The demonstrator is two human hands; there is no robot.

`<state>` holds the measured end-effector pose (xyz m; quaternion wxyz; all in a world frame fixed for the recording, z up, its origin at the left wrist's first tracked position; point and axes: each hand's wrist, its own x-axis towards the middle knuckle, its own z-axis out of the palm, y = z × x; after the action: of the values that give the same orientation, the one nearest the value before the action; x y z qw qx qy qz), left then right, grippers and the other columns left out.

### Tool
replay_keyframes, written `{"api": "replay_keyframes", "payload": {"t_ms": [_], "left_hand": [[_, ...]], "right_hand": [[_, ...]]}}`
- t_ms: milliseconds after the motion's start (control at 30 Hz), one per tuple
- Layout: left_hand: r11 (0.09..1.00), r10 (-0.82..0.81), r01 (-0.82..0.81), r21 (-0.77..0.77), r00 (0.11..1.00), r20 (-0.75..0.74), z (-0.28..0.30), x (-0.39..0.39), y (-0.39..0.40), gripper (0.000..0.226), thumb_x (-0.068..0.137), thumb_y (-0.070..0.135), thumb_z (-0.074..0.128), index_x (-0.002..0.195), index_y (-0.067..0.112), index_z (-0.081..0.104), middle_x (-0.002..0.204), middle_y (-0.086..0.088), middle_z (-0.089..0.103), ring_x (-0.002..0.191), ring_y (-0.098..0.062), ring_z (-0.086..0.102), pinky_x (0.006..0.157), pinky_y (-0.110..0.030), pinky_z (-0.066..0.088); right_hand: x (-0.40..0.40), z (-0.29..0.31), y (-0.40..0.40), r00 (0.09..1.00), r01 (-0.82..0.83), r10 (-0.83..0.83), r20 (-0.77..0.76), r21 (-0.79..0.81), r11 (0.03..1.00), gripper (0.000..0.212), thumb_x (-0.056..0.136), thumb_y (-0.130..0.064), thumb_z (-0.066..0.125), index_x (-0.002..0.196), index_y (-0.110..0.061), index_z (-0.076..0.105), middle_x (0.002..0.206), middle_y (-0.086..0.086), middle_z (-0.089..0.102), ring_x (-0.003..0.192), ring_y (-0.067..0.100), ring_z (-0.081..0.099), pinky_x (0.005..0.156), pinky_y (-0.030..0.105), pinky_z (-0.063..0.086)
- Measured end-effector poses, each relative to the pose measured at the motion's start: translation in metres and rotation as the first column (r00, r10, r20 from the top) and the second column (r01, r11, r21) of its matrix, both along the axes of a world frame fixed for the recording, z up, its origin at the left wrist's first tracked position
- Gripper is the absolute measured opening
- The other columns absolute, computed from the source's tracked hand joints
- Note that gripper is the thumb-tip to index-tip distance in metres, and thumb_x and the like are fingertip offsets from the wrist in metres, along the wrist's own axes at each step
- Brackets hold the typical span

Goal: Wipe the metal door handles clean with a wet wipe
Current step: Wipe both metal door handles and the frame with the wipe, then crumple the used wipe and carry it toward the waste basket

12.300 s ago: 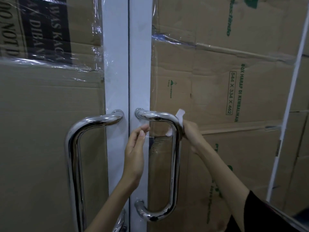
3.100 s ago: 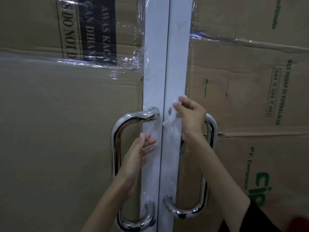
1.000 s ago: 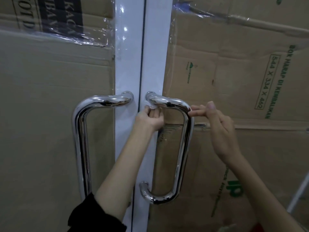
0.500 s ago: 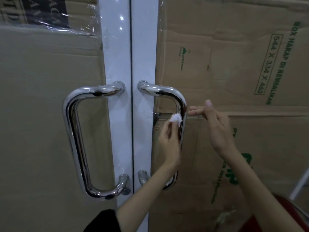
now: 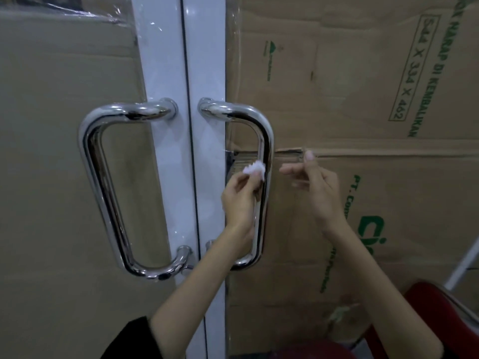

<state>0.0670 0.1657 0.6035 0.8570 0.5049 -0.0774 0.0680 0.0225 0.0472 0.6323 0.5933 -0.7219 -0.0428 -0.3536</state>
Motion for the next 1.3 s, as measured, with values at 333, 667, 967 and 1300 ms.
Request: {"api": "replay_keyframes", "payload": {"t_ms": [333, 667, 967, 1300], "left_hand": [[0.955, -0.154, 0.081, 0.285, 0.958, 0.243, -0.007, -0.033, 0.015, 0.02, 0.084, -0.002, 0.063, 0.104, 0.0, 0.062, 0.101, -0.009, 0.068, 0.089, -0.006, 0.067, 0.076, -0.015, 0.052], [0.965, -0.054, 0.016, 0.26, 0.989, 0.138, -0.01, -0.027, 0.036, 0.021, 0.093, 0.007, 0.054, 0.108, 0.02, 0.061, 0.111, 0.002, 0.067, 0.106, -0.012, 0.063, 0.091, -0.024, 0.051], [0.943, -0.009, -0.017, 0.332, 0.997, 0.076, -0.022, -0.025, 0.045, 0.024, 0.097, 0.009, 0.047, 0.117, 0.015, 0.059, 0.113, -0.001, 0.065, 0.089, -0.006, 0.063, 0.073, -0.011, 0.052], [0.983, -0.01, 0.027, 0.184, 0.996, -0.09, -0.043, -0.035, 0.073, 0.036, 0.101, 0.033, 0.034, 0.123, 0.016, 0.057, 0.109, 0.0, 0.067, 0.1, -0.015, 0.066, 0.086, -0.028, 0.05]], "right_hand": [[-0.017, -0.011, 0.013, 0.904, -0.334, 0.374, -0.209, 0.202, 0.921, 0.014, 0.087, -0.013, 0.065, 0.093, -0.006, 0.055, 0.075, 0.003, 0.06, 0.068, 0.006, 0.061, 0.066, 0.023, 0.058], [0.03, -0.012, 0.023, 0.99, -0.052, 0.025, 0.137, 0.193, 0.98, 0.015, 0.083, -0.01, 0.069, 0.094, -0.019, 0.067, 0.093, 0.002, 0.069, 0.084, 0.01, 0.064, 0.081, 0.025, 0.053], [0.037, -0.046, 0.03, 0.988, 0.108, -0.126, 0.087, 0.183, 0.977, 0.007, 0.084, -0.014, 0.067, 0.087, -0.02, 0.065, 0.09, 0.003, 0.068, 0.081, 0.013, 0.064, 0.078, 0.029, 0.053], [0.02, -0.074, 0.082, 0.973, -0.226, 0.228, -0.033, 0.049, 0.973, 0.004, 0.083, -0.017, 0.07, 0.082, -0.02, 0.067, 0.076, -0.002, 0.066, 0.064, 0.0, 0.056, 0.062, 0.014, 0.045]]}}
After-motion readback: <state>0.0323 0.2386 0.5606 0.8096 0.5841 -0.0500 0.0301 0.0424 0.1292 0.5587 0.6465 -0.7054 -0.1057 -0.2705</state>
